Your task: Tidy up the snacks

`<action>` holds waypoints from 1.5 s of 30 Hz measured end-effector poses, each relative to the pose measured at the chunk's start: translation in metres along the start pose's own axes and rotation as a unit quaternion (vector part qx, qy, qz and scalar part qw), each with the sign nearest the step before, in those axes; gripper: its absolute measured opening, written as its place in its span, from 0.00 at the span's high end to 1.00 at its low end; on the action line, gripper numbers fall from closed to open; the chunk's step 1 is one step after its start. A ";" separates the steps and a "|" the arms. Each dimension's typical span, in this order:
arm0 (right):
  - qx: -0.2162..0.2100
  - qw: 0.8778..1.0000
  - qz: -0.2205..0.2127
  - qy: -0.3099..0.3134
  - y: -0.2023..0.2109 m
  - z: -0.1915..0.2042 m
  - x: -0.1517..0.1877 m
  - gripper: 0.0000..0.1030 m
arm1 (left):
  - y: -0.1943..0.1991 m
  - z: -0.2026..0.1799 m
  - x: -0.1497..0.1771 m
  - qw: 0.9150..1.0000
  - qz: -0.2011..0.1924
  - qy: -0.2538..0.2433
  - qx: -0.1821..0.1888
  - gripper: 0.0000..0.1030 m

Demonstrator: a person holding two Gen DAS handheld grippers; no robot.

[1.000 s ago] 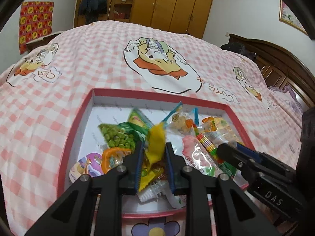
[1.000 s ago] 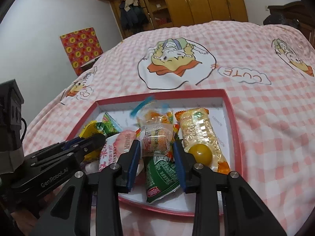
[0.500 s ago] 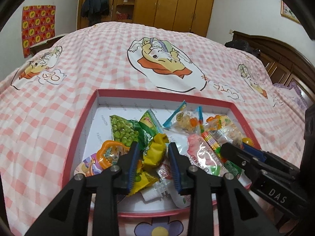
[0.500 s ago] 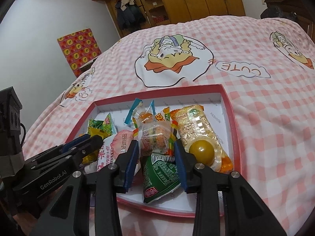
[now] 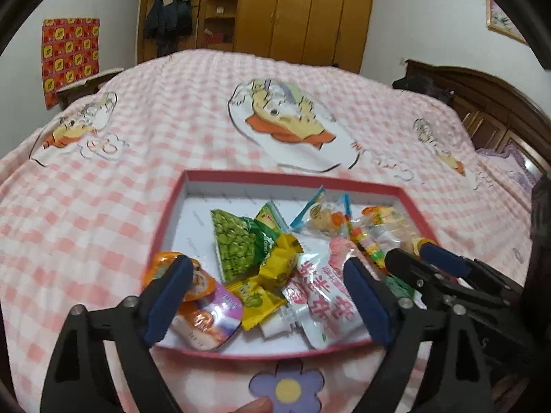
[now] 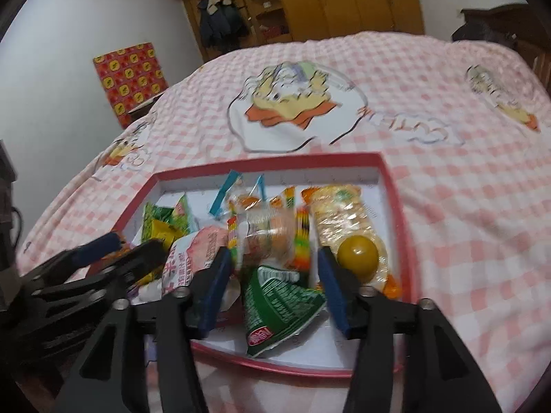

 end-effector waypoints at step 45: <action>0.014 0.994 -0.100 0.038 0.112 0.044 0.087 0.09 | 0.087 0.001 0.099 0.998 -0.036 -0.051 0.008 0.06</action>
Point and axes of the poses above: each gripper's, at about its wrist camera, not at the fingertips, and y roughly against the way its jaws point, z to its left, x to its underside, the point moved 3 cm from there along -y, roughly the way its jaws point, and after that the axes turned 5 degrees about y, right-handed, at the moved point
